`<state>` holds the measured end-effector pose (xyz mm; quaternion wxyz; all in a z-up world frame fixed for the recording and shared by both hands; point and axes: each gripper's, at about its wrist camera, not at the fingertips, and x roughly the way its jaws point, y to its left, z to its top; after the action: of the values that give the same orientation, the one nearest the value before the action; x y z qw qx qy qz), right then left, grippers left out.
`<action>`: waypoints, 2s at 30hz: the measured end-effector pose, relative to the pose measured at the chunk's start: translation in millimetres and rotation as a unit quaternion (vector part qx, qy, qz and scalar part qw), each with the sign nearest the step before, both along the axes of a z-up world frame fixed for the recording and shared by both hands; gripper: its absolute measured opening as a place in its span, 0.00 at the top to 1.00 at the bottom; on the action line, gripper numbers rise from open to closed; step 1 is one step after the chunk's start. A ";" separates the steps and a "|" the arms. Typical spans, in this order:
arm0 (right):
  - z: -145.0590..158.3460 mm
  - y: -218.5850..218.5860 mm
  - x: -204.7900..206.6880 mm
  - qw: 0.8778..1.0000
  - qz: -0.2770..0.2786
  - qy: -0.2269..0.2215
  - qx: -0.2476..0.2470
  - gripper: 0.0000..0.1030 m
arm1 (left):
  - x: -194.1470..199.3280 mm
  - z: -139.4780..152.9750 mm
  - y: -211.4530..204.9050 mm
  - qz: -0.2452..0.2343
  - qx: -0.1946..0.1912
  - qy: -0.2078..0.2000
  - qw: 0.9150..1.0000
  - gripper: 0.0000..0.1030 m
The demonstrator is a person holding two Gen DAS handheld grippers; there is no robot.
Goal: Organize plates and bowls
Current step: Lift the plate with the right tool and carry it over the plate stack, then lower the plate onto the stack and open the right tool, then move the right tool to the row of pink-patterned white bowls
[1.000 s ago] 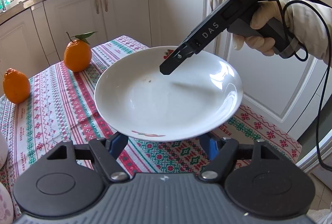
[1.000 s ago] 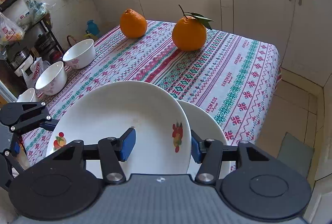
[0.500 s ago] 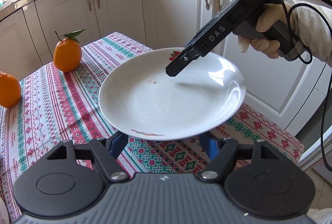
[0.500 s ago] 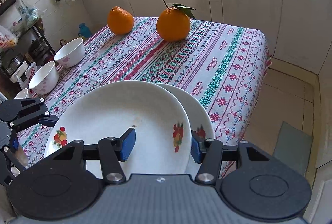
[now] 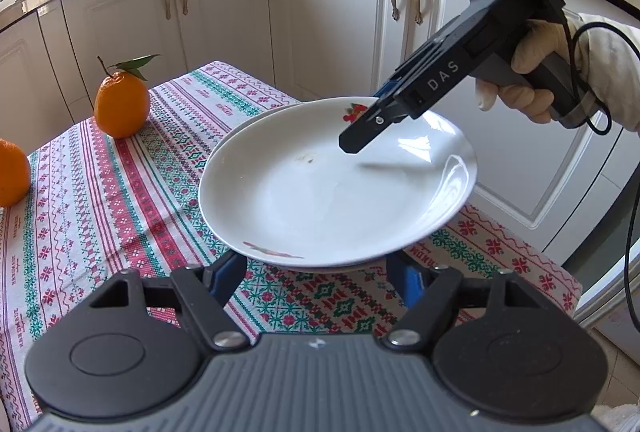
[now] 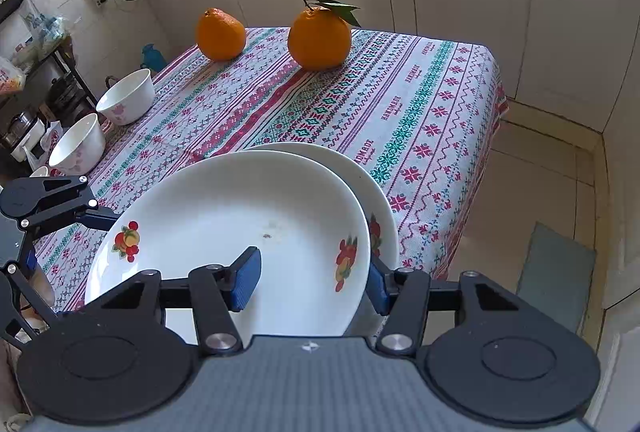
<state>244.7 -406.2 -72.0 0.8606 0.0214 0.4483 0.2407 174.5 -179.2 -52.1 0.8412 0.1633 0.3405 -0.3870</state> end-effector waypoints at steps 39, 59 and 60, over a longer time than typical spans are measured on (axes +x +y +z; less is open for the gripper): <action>13.9 18.6 -27.7 0.997 -0.030 -0.013 -0.066 0.12 | -6.9 3.1 16.1 0.013 -0.024 -0.012 1.000 0.11; 46.8 141.2 -78.1 0.988 -0.016 -0.134 -0.073 0.00 | -54.3 40.9 114.2 0.109 -0.048 -0.103 0.988 0.05; 46.8 150.0 -80.7 0.988 -0.012 -0.139 -0.072 0.00 | -57.8 41.5 122.3 0.117 -0.045 -0.106 0.986 0.05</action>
<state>164.0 -256.2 -25.2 0.9166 -0.0686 0.3406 0.1979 116.7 -56.9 -10.6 0.9185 0.1250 0.2481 -0.2816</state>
